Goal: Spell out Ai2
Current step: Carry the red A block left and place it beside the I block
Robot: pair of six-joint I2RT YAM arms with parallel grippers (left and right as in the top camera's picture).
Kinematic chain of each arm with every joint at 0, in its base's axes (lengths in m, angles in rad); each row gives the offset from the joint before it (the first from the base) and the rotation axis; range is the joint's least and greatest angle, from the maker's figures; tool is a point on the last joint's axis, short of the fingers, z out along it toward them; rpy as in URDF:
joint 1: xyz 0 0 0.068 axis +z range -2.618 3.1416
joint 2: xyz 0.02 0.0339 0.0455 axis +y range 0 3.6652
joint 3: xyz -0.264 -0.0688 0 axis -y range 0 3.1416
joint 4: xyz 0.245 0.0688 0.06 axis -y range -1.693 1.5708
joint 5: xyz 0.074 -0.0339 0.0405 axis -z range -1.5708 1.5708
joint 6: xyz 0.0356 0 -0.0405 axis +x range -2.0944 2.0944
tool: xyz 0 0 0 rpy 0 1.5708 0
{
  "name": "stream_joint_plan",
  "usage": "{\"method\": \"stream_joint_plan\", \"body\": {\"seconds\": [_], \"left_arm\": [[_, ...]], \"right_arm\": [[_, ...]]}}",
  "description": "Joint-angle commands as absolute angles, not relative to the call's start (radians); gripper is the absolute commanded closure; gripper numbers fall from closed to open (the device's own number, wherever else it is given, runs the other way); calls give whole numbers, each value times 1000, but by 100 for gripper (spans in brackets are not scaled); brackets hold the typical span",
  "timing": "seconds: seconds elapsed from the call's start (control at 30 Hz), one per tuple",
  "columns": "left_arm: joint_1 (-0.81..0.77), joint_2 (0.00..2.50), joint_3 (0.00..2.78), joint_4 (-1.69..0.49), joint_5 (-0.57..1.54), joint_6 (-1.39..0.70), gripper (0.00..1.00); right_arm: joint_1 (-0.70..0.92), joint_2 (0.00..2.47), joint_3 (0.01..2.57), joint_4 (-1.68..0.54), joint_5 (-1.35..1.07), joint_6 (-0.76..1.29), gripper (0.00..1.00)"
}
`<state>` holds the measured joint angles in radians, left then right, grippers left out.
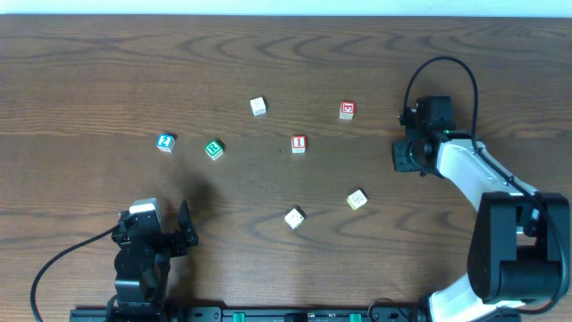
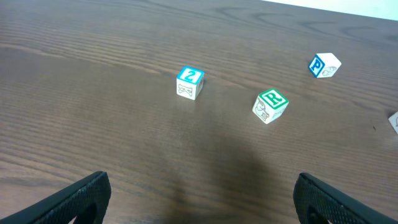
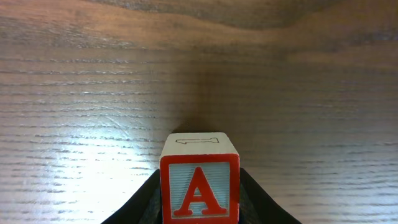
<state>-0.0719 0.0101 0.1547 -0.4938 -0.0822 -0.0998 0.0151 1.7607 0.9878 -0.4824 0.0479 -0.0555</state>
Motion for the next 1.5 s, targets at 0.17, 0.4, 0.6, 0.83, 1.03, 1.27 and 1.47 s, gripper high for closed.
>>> {"method": "stream_joint_plan", "body": {"seconds": [0.17,0.4,0.6,0.83,1.03,1.27,1.47], "left_arm": [[-66,4,138,-496,-85,-85,5],[-66,4,138,-496,-85,-85,5],[-66,4,138,-496,-85,-85,5],[-66,4,138,-496,-85,-85,5],[-66,4,138,-496,-85,-85,5],[-66,4,138,-496,-85,-85,4],[-66,4,138,-496,-85,-85,5]], "right_arm": [[138,1761,1237,-577,6,23,69],[350,1762,1379,-572,-51,275,74],[558,1772,1380,-516,-20,361,75],[707,1871,1431,-530,52,422,75],[718,2000,1563,-640,70,476,75],[720,2052,1611,-671,171,501,74],[728,2078,1611,-686,210,501,75]]}}
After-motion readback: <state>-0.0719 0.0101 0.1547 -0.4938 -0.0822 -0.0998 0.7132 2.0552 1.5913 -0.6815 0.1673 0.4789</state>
